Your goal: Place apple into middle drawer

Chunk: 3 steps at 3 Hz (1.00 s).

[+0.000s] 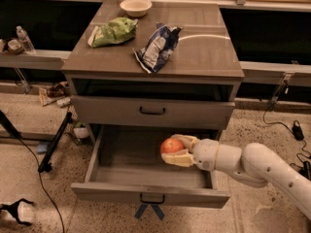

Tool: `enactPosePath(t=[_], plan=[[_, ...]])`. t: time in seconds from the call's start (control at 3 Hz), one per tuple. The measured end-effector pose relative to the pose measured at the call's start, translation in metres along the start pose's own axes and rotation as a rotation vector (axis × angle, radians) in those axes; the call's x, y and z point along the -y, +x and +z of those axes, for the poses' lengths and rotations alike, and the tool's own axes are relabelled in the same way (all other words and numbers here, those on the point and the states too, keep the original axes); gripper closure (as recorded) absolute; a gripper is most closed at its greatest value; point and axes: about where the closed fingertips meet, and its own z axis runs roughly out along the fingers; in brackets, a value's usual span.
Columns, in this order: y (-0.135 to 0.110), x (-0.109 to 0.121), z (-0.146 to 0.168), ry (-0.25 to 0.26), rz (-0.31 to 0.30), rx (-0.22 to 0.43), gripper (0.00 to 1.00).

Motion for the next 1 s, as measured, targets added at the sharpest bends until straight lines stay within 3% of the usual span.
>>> enactPosePath(t=[0.33, 1.0], plan=[[0.041, 0.026, 0.026, -0.003, -0.033, -0.014, 1.00], [0.087, 0.058, 0.091, -0.038, -0.157, -0.049, 1.00]])
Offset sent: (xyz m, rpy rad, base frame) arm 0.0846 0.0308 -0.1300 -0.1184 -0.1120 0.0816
